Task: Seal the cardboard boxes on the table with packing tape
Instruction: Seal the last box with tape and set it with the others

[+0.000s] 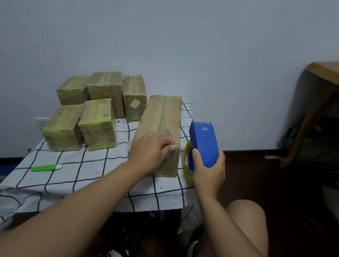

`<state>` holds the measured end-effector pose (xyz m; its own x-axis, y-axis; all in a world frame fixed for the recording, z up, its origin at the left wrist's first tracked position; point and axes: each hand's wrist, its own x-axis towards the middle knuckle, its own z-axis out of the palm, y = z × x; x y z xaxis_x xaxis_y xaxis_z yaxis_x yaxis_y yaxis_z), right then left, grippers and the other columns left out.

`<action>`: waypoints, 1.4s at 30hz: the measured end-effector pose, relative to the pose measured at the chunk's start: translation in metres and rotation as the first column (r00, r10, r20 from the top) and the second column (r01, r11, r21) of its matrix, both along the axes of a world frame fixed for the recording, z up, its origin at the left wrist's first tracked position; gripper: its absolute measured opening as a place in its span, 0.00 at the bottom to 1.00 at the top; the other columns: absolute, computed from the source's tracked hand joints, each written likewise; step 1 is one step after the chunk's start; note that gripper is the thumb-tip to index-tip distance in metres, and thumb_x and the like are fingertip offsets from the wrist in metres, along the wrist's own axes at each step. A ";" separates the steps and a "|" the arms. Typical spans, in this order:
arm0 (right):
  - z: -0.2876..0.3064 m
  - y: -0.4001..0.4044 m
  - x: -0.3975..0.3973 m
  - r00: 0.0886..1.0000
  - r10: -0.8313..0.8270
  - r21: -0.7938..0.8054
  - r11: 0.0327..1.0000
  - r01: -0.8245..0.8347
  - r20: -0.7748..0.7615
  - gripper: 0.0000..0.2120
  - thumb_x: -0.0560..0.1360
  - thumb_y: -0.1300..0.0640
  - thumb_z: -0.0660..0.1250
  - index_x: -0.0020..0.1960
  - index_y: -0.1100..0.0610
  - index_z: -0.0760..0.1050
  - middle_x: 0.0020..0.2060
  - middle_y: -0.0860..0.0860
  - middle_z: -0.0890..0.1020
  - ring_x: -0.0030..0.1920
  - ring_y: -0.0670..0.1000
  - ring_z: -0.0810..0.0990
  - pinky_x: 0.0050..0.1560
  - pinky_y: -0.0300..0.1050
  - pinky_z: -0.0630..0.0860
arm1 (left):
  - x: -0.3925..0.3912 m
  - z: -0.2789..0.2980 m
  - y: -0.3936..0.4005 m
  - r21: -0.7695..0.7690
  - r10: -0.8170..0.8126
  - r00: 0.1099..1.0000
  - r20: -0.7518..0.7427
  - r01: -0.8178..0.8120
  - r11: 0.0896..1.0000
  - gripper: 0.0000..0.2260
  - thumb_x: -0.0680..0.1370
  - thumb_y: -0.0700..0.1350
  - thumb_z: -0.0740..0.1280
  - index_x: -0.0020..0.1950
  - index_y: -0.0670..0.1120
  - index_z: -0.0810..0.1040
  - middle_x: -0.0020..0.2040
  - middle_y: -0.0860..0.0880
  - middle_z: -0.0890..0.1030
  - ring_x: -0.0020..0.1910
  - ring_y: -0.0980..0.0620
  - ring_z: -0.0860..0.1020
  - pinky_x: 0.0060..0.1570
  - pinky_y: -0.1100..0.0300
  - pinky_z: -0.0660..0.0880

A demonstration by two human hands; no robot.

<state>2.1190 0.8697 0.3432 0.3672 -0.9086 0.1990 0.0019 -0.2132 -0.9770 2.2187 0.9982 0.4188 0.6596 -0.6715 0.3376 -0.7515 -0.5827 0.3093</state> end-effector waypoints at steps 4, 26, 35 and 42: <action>-0.002 -0.001 0.001 1.000 -0.003 -0.001 1.000 0.003 -0.002 0.30 0.71 0.43 0.75 0.68 0.52 0.69 0.58 0.49 0.76 0.57 0.50 0.77 0.56 0.52 0.79 | -0.001 -0.009 -0.001 -0.075 0.021 0.998 0.056 -0.017 0.997 0.13 0.79 0.59 0.64 0.55 0.55 0.83 0.54 0.58 0.81 0.54 0.51 0.74 0.52 0.55 0.62; -0.004 0.004 0.000 1.000 -0.001 -0.050 0.999 0.000 -0.011 0.29 0.71 0.44 0.76 0.66 0.53 0.71 0.56 0.49 0.77 0.55 0.50 0.77 0.54 0.46 0.77 | -0.005 -0.023 -0.010 -0.172 0.117 0.971 0.210 -0.081 0.982 0.21 0.78 0.64 0.55 0.42 0.52 0.79 0.41 0.57 0.77 0.47 0.51 0.74 0.46 0.55 0.56; -0.003 0.006 -0.001 1.000 -0.004 -0.060 0.998 0.003 -0.005 0.28 0.70 0.44 0.76 0.66 0.52 0.71 0.56 0.48 0.77 0.54 0.49 0.77 0.53 0.48 0.77 | -0.002 -0.024 -0.007 -0.154 0.067 0.984 0.165 -0.042 0.987 0.11 0.79 0.59 0.63 0.47 0.54 0.80 0.47 0.58 0.78 0.51 0.52 0.72 0.47 0.55 0.55; -0.004 0.008 -0.002 1.000 0.014 -0.073 0.997 -0.013 0.005 0.29 0.70 0.45 0.77 0.66 0.51 0.70 0.56 0.47 0.76 0.53 0.47 0.76 0.51 0.43 0.76 | 0.000 -0.026 -0.004 -0.078 0.005 0.952 0.307 0.020 0.997 0.09 0.76 0.56 0.69 0.47 0.51 0.81 0.44 0.55 0.80 0.45 0.48 0.75 0.42 0.56 0.56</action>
